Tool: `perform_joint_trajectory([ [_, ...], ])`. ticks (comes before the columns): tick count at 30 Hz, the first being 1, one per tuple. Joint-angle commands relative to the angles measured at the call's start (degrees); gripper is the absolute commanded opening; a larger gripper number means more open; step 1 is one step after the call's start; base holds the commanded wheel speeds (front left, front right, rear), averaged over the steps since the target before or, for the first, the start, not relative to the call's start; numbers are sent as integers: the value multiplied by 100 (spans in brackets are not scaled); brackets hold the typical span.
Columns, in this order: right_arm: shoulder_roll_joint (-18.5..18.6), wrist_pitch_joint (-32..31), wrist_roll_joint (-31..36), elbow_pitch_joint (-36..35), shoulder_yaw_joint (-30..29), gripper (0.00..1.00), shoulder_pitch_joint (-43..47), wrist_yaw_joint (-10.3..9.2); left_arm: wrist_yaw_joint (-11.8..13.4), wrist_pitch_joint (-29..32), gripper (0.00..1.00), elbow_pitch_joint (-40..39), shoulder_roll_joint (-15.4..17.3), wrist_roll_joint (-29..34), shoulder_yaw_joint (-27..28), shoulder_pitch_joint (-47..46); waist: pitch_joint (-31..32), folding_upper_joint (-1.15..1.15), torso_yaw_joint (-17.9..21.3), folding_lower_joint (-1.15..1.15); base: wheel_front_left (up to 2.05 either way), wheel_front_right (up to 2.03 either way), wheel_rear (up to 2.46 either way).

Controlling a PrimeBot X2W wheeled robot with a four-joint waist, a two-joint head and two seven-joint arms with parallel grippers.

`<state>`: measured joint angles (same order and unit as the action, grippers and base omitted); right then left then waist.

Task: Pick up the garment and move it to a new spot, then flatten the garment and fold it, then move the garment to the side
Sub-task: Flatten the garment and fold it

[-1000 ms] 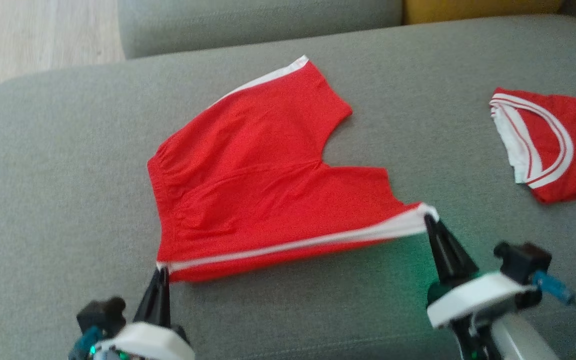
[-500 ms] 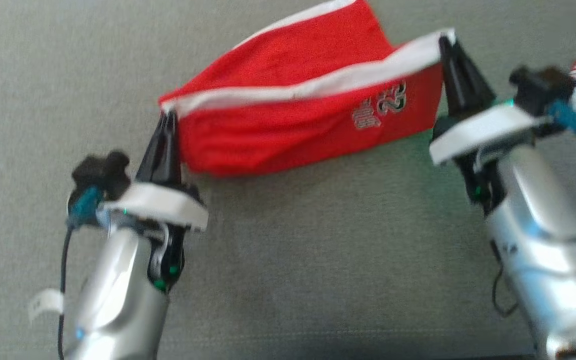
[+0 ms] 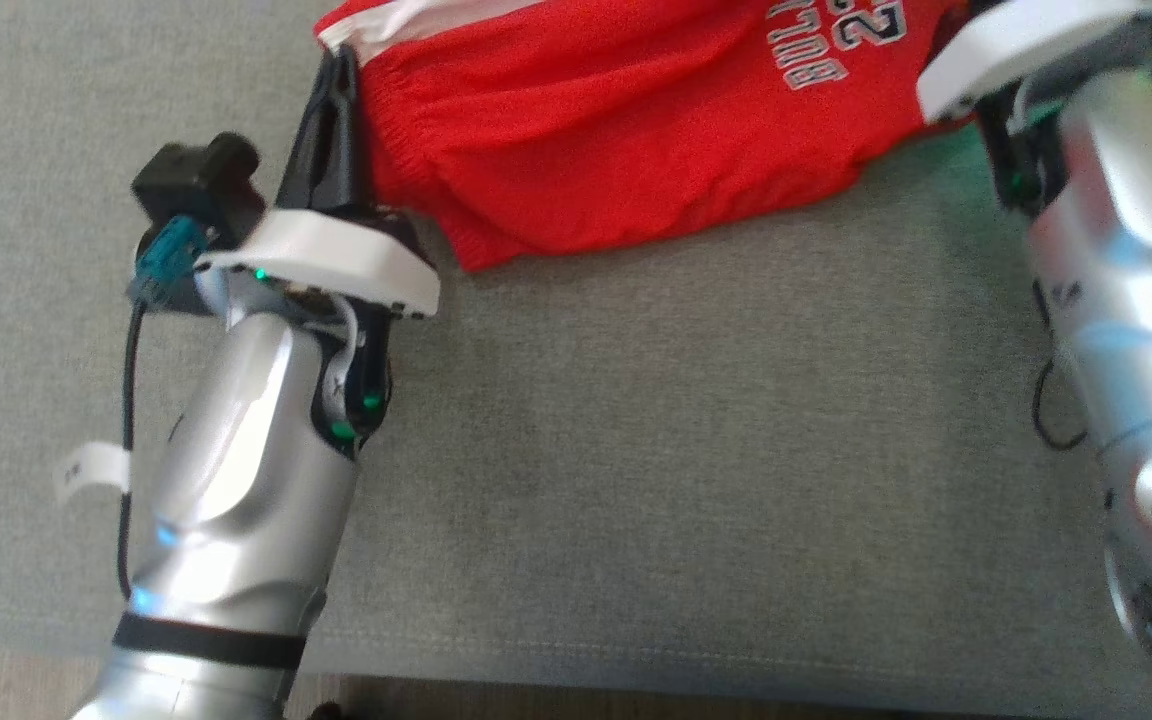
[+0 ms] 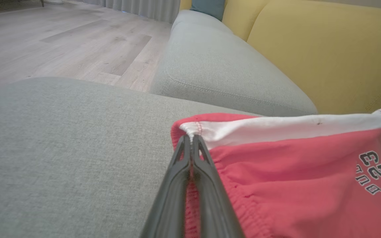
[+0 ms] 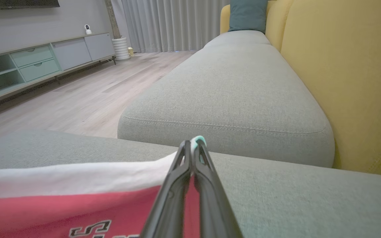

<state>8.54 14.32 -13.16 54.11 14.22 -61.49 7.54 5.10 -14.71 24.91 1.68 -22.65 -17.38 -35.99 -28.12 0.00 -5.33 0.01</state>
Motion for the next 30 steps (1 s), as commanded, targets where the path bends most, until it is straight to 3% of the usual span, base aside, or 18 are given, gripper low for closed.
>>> perform_joint_trajectory([
  [1,-95,61,80,-61,-24,0,-243,-5,34,-29,0,-129,120,-46,91,-235,-170,0,-135,-1,0,0,0],
  [7,-147,66,499,336,-272,0,-685,-5,175,-29,0,-18,120,-221,-179,-547,-371,0,-274,-1,0,0,0],
  [8,-156,66,571,373,-323,48,-716,-5,198,-29,5,4,120,-235,-216,-565,-387,0,-284,-1,0,0,0],
  [9,-160,66,649,388,-373,100,-739,-5,217,-29,39,39,120,-256,-257,-568,-402,0,-288,-1,0,0,0],
  [10,-167,66,699,421,-451,100,-748,-5,236,-29,84,70,120,-291,-288,-564,-413,0,-288,-1,0,0,0],
  [11,-188,66,716,415,-544,100,-749,-5,261,-29,100,100,120,-324,-312,-553,-420,0,-285,-1,0,0,0],
  [18,-179,67,762,167,-625,100,-463,-5,428,-29,100,11,120,-222,-264,-239,-372,0,-190,-1,0,0,0],
  [30,99,-162,149,696,280,100,318,-5,439,-29,100,-237,120,-48,-241,407,-98,0,-90,-1,0,0,0],
])
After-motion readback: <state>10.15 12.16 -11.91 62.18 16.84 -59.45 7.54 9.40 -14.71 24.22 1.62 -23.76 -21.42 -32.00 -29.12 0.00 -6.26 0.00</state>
